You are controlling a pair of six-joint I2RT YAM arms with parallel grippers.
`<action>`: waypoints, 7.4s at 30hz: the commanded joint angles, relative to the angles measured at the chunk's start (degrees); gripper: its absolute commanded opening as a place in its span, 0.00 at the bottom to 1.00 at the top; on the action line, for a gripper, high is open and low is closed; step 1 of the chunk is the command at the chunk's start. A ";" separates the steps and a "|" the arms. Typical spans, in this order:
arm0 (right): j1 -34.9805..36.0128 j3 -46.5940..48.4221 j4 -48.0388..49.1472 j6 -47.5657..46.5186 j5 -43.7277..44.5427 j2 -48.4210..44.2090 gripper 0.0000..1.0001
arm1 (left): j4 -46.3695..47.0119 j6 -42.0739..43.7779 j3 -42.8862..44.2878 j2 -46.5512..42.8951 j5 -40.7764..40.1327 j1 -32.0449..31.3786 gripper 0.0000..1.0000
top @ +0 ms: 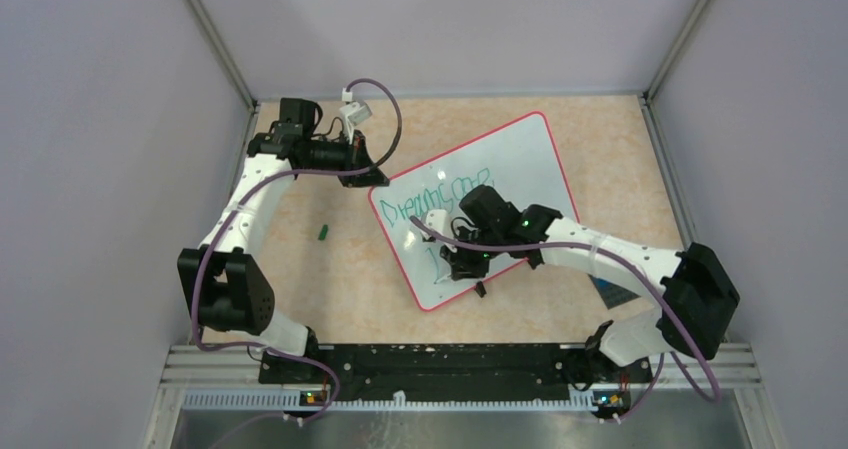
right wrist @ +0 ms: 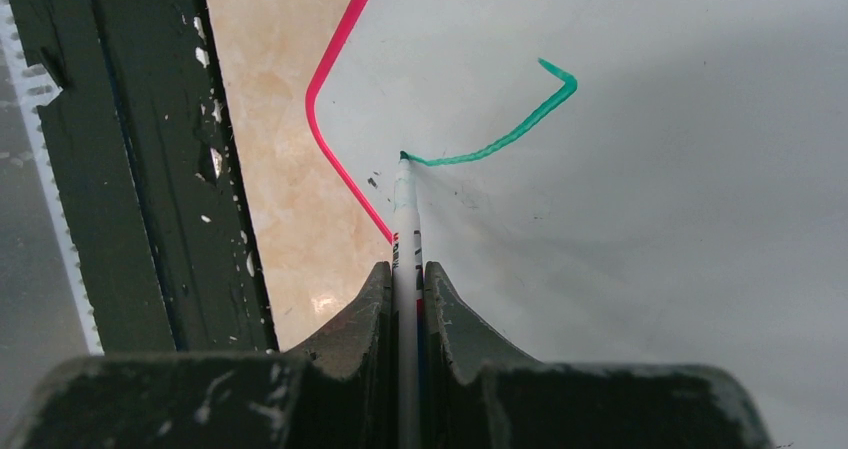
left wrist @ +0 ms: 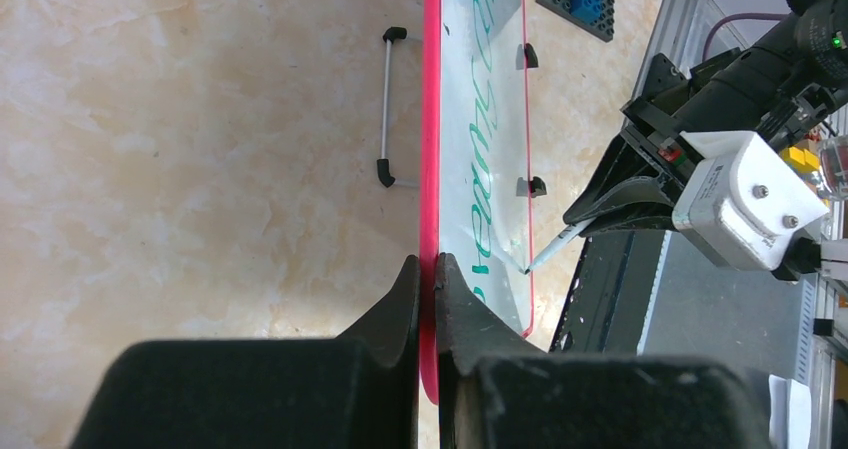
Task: Write a sentence on the whiteboard
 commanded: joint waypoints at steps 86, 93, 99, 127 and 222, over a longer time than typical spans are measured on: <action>-10.43 5.24 -2.80 1.52 -2.32 -6.02 0.00 | -2.20 1.76 -2.91 -0.70 -3.04 -1.71 0.00; -10.44 5.70 -1.19 2.52 0.99 -4.39 0.00 | -2.25 1.67 -2.82 -0.93 -3.07 -1.71 0.00; -10.44 6.16 0.12 2.94 0.80 -3.25 0.00 | -2.19 1.67 -2.86 -0.88 -3.13 -1.71 0.00; -9.56 -0.93 -1.08 1.18 0.81 -5.32 0.00 | -2.15 1.83 -3.18 -0.93 -3.39 -1.71 0.00; -13.77 3.79 -2.57 1.01 0.34 -3.10 0.00 | -2.17 1.93 -3.38 -1.53 -3.88 -1.71 0.00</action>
